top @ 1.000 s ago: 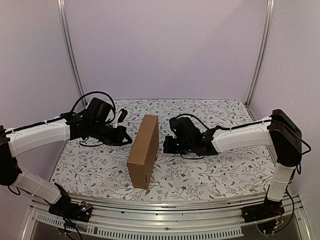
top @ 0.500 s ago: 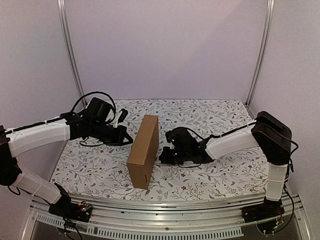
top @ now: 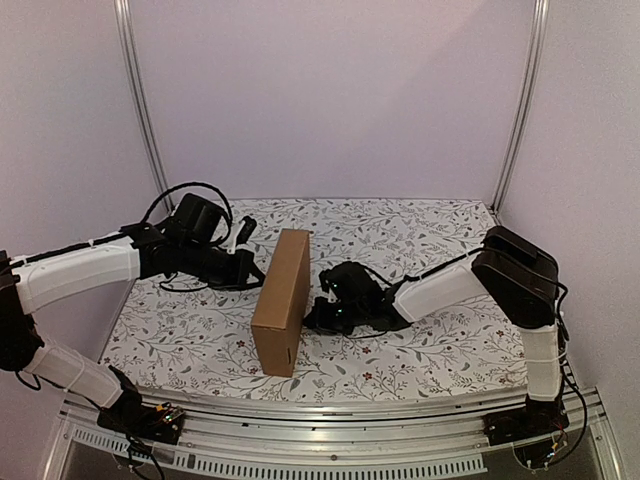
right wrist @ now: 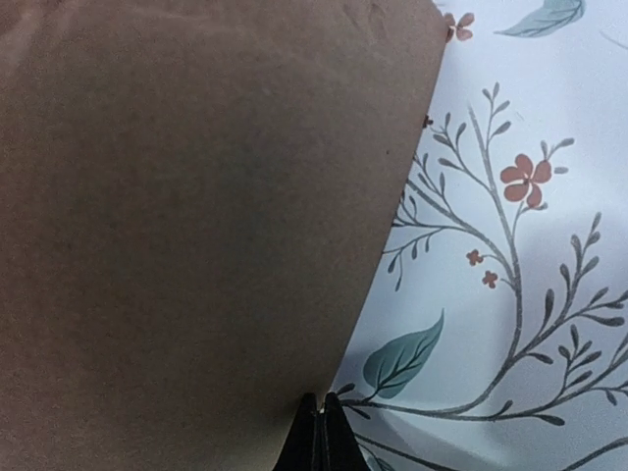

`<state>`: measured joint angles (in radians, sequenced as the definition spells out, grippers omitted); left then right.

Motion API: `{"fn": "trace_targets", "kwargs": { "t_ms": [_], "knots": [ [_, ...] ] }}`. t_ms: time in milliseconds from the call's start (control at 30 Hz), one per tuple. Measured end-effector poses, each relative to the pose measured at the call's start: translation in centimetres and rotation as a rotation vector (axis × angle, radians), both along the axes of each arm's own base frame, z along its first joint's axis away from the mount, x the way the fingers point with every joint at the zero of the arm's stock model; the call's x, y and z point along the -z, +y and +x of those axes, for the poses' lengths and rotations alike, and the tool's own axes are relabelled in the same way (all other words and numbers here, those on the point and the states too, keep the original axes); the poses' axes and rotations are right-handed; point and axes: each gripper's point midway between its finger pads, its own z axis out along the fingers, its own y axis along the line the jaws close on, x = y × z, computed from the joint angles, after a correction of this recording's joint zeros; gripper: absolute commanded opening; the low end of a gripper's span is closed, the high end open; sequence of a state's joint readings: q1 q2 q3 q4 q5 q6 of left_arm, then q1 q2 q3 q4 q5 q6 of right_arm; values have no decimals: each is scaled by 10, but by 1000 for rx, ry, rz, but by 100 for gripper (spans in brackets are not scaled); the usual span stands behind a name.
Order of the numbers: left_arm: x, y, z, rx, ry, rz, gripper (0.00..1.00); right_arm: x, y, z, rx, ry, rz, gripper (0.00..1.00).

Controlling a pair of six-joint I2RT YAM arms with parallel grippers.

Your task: Fold the paper box

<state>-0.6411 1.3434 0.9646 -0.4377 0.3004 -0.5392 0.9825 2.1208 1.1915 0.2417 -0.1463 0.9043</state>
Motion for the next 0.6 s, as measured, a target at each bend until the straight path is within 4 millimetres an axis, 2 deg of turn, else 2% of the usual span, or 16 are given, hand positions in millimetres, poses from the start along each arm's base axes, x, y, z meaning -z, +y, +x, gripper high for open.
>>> {"fn": "trace_targets", "kwargs": {
  "t_ms": [100, 300, 467, 600],
  "knots": [
    [-3, -4, 1, 3, -2, -6, 0, 6, 4, 0, 2, 19, 11, 0],
    [-8, -20, 0, 31, -6, -17, 0, 5, 13, 5, -2, 16, 31, 0],
    [-10, -37, -2, 61, -9, -30, 0, 7, 10, 9, 5, 12, 29, 0],
    [-9, -51, 1, 79, -6, -36, 0, 9, -2, 17, 27, -9, 34, 0]
  ]
}}
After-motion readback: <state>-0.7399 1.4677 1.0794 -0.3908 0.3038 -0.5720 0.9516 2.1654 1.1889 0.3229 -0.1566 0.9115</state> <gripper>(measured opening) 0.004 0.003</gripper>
